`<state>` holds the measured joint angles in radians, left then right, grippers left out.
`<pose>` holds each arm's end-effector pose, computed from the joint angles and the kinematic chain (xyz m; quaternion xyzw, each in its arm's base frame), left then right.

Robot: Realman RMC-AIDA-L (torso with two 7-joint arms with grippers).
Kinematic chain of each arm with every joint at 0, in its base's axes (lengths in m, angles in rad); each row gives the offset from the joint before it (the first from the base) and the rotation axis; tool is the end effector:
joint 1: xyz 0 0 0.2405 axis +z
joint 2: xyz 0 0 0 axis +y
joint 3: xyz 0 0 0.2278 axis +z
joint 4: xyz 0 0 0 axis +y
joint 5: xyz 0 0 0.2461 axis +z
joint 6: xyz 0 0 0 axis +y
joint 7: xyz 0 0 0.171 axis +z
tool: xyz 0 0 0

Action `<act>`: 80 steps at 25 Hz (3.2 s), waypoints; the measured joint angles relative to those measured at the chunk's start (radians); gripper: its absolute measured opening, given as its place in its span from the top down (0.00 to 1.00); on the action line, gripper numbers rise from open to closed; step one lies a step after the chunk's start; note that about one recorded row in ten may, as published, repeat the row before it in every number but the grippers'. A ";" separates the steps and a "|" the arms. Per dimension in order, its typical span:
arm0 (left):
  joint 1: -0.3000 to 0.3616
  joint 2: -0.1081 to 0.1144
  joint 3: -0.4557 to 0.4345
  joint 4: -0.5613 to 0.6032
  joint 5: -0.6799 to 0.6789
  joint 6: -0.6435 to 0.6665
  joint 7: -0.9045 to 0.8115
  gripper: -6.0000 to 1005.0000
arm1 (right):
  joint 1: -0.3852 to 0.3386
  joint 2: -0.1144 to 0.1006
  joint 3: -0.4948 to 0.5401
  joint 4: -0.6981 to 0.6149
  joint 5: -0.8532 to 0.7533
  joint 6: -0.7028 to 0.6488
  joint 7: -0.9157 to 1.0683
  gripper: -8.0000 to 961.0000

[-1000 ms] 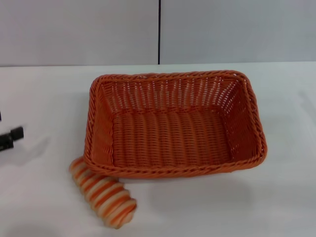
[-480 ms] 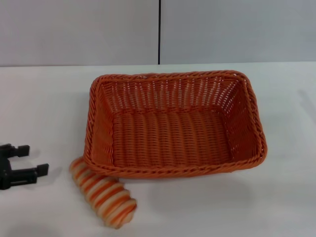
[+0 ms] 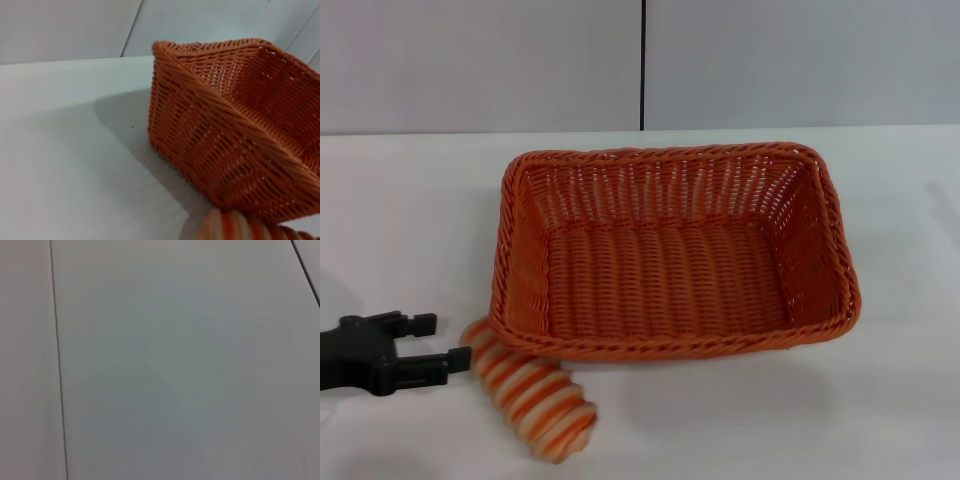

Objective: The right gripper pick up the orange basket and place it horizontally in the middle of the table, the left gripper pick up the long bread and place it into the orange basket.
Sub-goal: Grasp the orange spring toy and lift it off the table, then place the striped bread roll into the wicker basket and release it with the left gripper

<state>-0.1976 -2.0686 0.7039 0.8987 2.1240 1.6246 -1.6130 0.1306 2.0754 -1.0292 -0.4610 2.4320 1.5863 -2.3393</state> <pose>-0.3478 0.2681 0.0319 -0.8978 -0.3860 -0.1464 0.1533 0.3140 0.2932 0.0706 -0.6917 0.1708 0.5009 0.4914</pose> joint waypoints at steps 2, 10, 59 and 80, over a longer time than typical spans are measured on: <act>-0.016 0.000 0.001 -0.040 -0.001 -0.016 0.003 0.25 | 0.000 0.000 0.000 0.001 0.001 0.001 0.000 0.25; -0.055 -0.001 0.006 -0.129 -0.002 -0.071 0.015 0.26 | -0.005 0.000 0.000 0.008 -0.001 0.005 0.000 0.25; -0.025 0.021 -0.229 0.230 0.003 0.037 -0.035 0.93 | -0.009 0.000 0.015 0.010 0.003 0.008 0.000 0.25; -0.117 0.001 -0.199 0.423 -0.448 0.254 -0.249 0.99 | 0.001 0.003 0.006 0.026 0.000 0.035 0.001 0.25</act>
<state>-0.3142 -2.0681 0.5048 1.3215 1.6759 1.8782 -1.8618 0.1316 2.0788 -1.0230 -0.4354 2.4320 1.6212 -2.3381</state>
